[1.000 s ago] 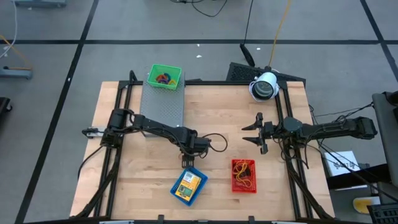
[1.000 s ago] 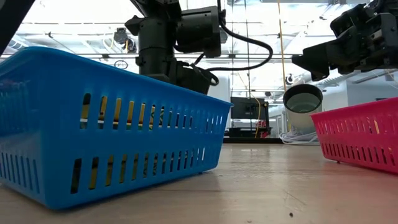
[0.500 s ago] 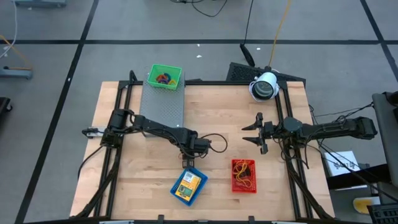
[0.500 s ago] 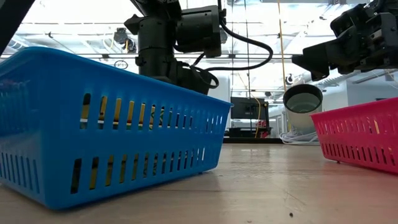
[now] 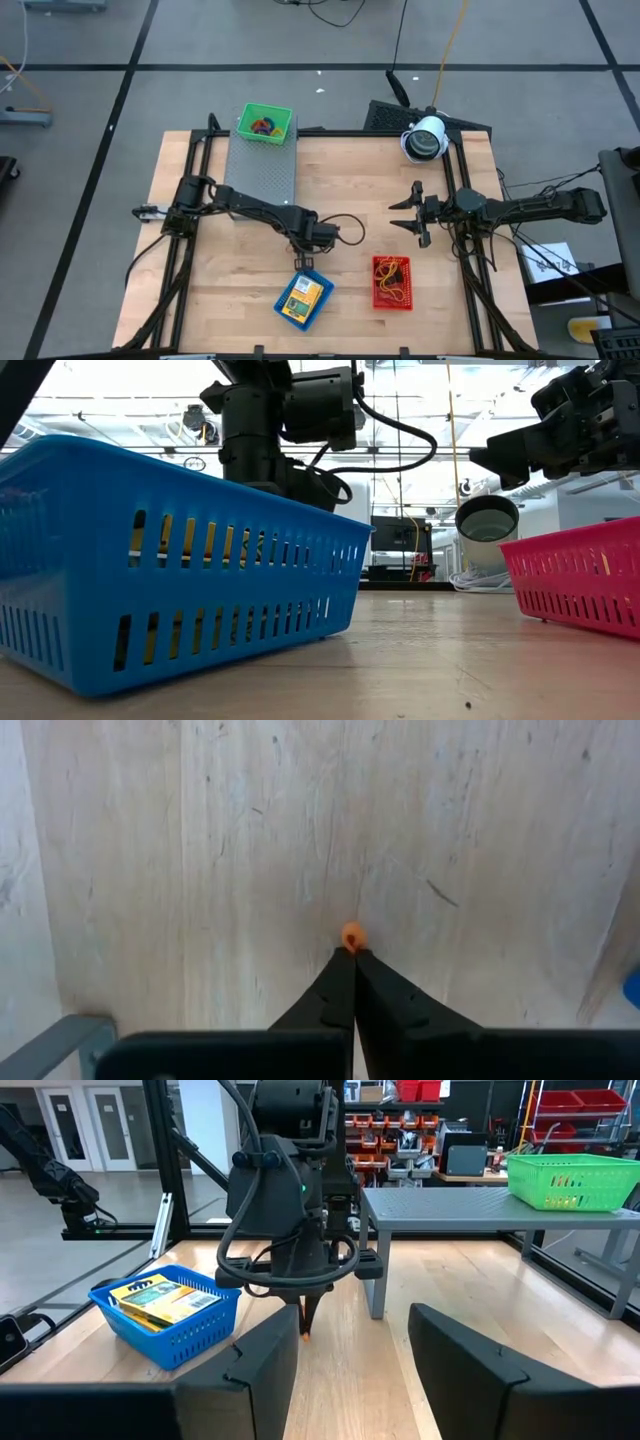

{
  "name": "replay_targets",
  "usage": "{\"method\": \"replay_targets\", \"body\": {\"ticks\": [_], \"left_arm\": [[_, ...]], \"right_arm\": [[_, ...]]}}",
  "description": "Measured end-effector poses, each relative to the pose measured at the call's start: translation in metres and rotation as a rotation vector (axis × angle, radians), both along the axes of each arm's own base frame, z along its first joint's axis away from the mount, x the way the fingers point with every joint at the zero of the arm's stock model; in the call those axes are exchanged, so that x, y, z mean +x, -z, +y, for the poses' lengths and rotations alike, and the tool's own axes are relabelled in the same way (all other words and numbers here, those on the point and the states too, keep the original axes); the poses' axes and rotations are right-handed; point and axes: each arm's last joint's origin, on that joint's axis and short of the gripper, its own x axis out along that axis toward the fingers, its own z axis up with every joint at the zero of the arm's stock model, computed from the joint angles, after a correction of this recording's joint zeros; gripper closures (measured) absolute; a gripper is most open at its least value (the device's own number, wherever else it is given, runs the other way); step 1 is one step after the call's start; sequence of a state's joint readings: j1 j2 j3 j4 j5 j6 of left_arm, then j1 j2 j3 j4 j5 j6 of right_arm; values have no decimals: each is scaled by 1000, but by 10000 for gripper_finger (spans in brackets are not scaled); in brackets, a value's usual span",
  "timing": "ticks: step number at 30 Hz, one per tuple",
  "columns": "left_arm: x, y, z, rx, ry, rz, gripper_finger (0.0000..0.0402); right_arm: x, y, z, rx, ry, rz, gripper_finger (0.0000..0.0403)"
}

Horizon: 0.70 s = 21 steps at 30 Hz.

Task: Pick & Place Office Desk Supplies
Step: Put the orange rubber band into the right red bin

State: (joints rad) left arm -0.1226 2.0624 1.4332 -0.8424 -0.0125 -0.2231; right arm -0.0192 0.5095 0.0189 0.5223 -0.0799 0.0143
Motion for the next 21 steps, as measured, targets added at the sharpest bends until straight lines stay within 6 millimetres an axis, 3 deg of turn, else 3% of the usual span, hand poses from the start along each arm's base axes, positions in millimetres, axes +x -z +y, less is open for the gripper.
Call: {"method": "replay_targets", "body": {"ticks": [14, 21], "left_arm": [[24, -42, -6, -34, 12, -116, 399], [38, -72, -13, -50, 25, -227, 400]], "right_arm": [[0, 0, 0, 0, 0, 0, 222], [0, 0, 0, 0, 0, 0, 222]]}}
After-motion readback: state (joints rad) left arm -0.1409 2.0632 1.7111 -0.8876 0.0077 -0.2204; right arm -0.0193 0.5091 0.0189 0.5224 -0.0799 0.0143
